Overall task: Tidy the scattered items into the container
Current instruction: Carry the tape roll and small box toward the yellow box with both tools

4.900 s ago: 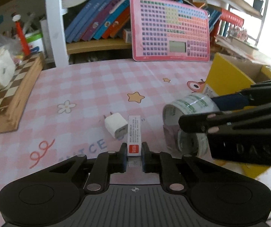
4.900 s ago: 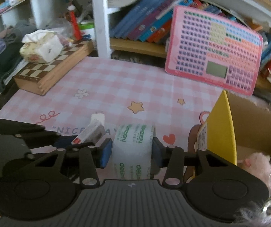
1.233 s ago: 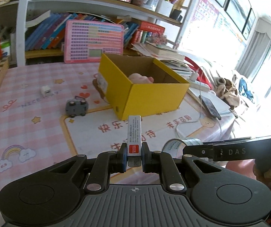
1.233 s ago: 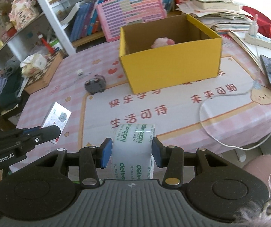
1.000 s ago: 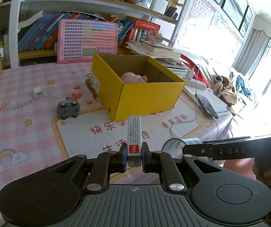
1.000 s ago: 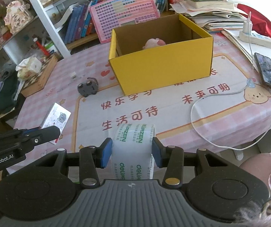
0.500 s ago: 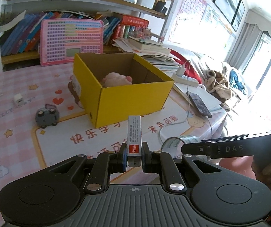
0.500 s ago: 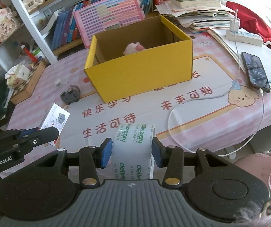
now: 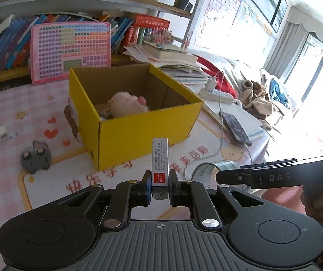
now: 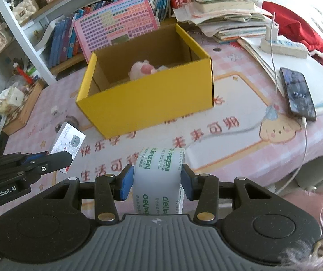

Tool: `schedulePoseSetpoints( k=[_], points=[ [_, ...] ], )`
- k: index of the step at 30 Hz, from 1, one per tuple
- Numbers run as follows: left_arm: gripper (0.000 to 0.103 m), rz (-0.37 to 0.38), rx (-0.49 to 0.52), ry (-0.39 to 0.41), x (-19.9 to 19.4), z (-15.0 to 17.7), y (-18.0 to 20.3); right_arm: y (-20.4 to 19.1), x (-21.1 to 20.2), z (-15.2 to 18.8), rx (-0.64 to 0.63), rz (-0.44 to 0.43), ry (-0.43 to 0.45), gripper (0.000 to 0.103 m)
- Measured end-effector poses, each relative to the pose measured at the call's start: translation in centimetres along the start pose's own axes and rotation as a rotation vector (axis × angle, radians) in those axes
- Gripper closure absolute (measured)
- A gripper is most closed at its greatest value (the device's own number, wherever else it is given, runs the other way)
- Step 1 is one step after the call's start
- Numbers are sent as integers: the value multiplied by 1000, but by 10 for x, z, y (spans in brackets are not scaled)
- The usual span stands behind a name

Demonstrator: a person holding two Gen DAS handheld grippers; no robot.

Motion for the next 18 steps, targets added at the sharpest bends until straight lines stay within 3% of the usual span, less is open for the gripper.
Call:
schedulePoseSetpoints(
  k=[18],
  points=[
    [90, -120, 2, 103, 31, -78, -11, -6, 9, -109, -137, -154, 126, 61]
  ],
)
Point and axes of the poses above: each gripper's, at about its wrist camera, not at the fingertips, and x roughly the way its jaws point, y to its right, z to its underside, the point moved 7 cm from there along x, roughly the way its jaws point, and after that the axes turned 1 degree about -z, right-handed, at the moved point
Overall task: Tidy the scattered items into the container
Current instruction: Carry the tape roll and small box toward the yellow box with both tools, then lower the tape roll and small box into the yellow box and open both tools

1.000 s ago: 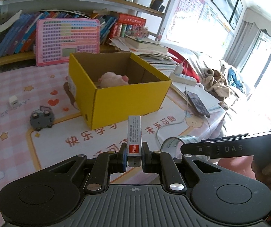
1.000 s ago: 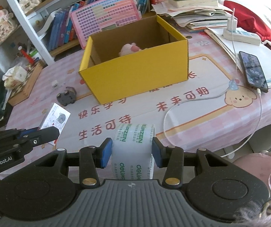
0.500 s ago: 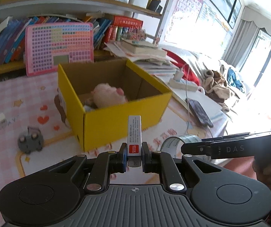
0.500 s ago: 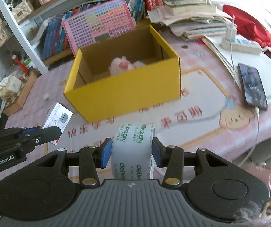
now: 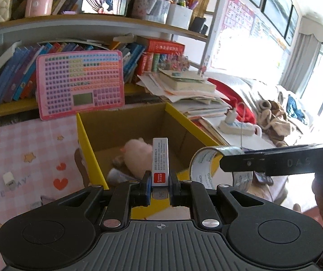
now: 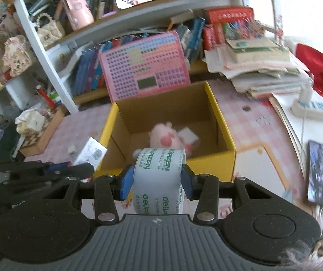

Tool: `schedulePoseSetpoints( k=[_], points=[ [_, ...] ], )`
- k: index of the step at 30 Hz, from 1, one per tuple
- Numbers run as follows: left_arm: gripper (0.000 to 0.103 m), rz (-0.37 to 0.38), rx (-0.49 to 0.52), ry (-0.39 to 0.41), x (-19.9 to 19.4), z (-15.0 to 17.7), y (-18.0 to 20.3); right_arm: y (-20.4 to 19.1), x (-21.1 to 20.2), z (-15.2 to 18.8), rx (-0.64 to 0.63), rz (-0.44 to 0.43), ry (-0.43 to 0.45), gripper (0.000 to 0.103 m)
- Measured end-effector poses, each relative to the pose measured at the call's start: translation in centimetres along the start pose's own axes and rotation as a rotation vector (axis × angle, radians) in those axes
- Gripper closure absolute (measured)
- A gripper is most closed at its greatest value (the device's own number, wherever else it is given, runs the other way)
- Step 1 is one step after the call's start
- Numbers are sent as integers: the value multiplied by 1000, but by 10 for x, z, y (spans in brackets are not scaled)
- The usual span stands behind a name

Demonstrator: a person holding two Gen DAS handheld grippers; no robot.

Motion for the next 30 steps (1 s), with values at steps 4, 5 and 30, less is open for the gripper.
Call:
schedulePoseSetpoints(
  k=[4, 5, 30],
  points=[
    [90, -33, 4, 2, 10, -9, 0, 7, 5, -23, -23, -25, 34, 61],
    [90, -42, 8, 1, 14, -12, -1, 10, 7, -29, -29, -28, 41, 61],
    [90, -247, 99, -243, 173, -42, -50, 33, 196, -80, -346, 9, -189, 61]
  ],
)
Point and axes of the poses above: each gripper's, at about its wrist camera, not at the fingertips, and x roughly the way its jaws point, y to its right, z to its underside, the point moved 7 cm from there along x, roughly the way its jaws point, and after that the axes turned 1 degree about -z, right-handed, at the moved point
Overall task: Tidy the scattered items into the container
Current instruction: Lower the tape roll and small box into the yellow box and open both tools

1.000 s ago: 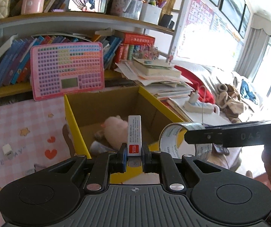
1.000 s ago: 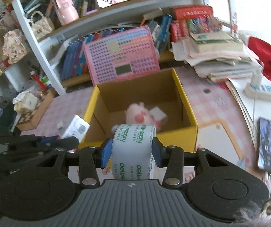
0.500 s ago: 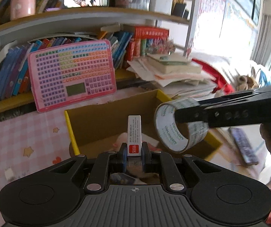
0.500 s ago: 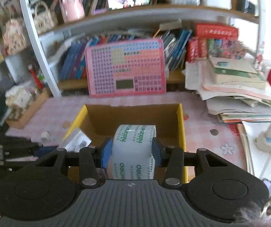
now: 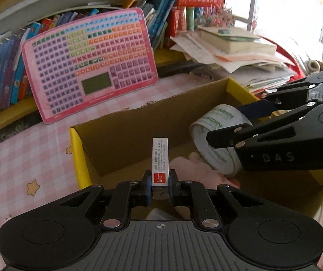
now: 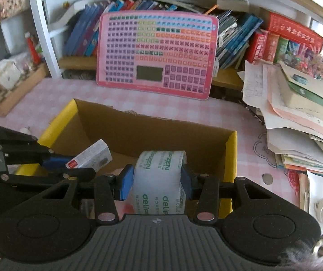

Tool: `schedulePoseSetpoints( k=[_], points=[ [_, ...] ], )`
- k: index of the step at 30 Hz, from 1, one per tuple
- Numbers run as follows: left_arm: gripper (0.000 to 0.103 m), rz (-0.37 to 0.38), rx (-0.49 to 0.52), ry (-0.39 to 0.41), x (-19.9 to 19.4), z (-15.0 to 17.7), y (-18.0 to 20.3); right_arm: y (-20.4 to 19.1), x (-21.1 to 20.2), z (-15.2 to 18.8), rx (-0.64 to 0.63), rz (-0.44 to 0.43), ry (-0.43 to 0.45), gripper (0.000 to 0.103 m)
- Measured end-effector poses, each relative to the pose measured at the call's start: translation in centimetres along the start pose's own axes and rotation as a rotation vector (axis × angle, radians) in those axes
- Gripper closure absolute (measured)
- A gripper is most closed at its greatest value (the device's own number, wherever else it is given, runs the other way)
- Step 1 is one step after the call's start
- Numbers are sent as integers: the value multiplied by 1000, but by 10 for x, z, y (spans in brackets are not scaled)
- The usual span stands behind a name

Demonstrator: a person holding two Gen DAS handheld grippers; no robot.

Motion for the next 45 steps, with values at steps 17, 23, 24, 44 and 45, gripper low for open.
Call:
schedulePoseSetpoints(
  k=[17, 23, 24, 44, 45],
  points=[
    [78, -19, 47, -1, 0, -5, -1, -5, 22, -13, 19, -47, -6, 59],
    [51, -52, 55, 74, -31, -3, -1, -3, -3, -18, 61, -55, 43, 42],
    [50, -56, 52, 93, -38, -2, 0, -3, -9, -19, 67, -57, 55, 41],
    [25, -78, -105, 232, -157, 73, -22, -39, -122, 33, 116, -12, 184, 32],
    [25, -76, -114, 230, -159, 79, -23, -42, -126, 38, 119, -1, 193, 32]
  ],
)
Point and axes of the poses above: each gripper's, at about its wrist camera, not at the fingertips, and x roughly the way its jaws point, y to its right, z to its underside, the point moved 7 cm from there along x, roughly the way its jaws point, and after that the axes turned 1 degree about -z, right-handed, at the moved point
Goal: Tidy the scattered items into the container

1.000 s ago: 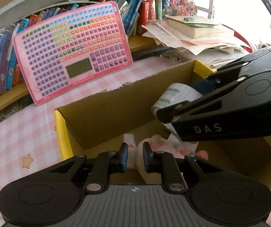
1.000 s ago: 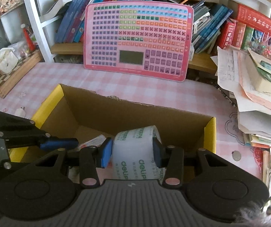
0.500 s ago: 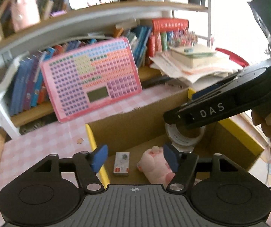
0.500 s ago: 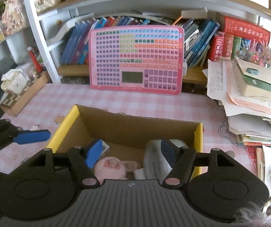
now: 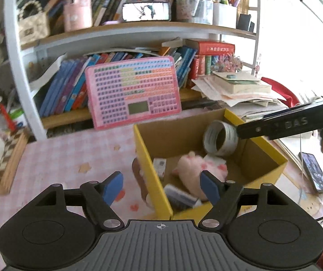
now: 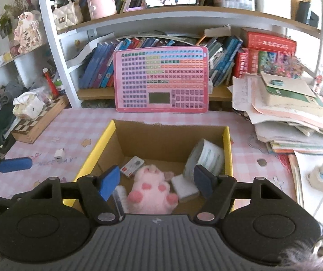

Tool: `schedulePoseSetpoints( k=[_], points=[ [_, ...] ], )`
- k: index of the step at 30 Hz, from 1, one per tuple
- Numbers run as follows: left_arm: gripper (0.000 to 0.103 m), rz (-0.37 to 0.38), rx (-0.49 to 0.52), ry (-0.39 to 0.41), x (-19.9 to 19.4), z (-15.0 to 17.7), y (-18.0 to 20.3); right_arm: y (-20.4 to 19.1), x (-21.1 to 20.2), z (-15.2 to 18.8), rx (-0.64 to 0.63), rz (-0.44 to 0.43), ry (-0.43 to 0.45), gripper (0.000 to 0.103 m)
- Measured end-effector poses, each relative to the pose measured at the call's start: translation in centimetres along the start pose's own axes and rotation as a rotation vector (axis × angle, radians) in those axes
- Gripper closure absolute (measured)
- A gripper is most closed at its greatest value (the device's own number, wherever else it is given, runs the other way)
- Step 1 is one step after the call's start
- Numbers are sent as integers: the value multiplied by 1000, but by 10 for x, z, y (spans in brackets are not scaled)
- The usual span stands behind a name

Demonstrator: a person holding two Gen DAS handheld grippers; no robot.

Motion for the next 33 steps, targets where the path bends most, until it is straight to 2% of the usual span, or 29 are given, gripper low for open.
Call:
schedulePoseSetpoints(
  k=[12, 17, 24, 33],
  points=[
    [24, 55, -10, -18, -48, 47, -15, -39, -46, 53, 65, 95, 3, 32],
    [24, 74, -15, -24, -68, 66, -23, -52, -67, 74, 104, 159, 18, 32],
    [24, 60, -51, -34, -92, 93, -42, -60, -92, 105, 148, 257, 43, 32],
    [22, 9, -90, -20, -112, 111, -72, -71, -103, 146, 226, 342, 18, 32]
  ],
)
Point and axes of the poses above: each gripper's, at about its wrist camera, not at the fingertips, and x roughly the way its jaws point, y to its right, z to its underside, the point moved 7 cm from there along x, roughly the way its jaws point, and after that the axes turned 1 degree about -z, right-handed, at the moved point
